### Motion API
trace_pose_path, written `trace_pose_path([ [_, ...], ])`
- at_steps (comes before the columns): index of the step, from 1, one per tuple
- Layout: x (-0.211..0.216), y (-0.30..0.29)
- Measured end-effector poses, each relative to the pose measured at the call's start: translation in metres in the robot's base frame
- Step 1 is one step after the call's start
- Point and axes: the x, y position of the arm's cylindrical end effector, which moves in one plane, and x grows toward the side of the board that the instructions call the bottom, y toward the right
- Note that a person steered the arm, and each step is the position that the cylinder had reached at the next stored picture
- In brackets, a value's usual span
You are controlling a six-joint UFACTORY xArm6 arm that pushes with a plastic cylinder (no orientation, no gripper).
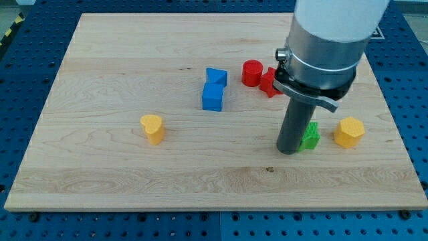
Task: Push the green star closer to the red star
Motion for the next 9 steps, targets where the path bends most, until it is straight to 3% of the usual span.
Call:
trace_pose_path([
  [3, 0.019, 0.014],
  [6, -0.039, 0.049],
  [8, -0.013, 0.069],
  [9, -0.013, 0.047],
])
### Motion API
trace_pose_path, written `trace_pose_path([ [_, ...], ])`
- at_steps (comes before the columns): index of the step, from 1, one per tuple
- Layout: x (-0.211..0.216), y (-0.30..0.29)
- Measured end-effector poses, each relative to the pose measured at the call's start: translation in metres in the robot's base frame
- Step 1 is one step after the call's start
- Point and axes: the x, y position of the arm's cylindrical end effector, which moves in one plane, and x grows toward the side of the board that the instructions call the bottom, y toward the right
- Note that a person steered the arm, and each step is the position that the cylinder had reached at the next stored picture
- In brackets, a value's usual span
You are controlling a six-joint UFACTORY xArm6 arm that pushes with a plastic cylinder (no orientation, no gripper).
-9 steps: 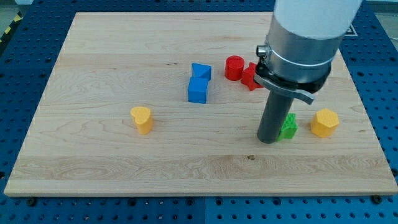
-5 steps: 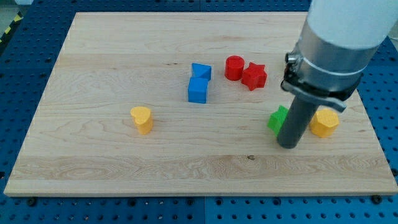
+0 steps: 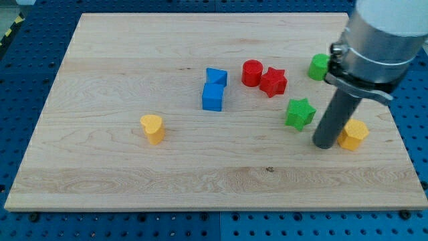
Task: Push the green star closer to the red star
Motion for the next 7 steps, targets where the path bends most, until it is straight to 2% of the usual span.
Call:
trace_pose_path([
  [4, 0.001, -0.032],
  [6, -0.031, -0.032],
  [7, -0.032, -0.029],
])
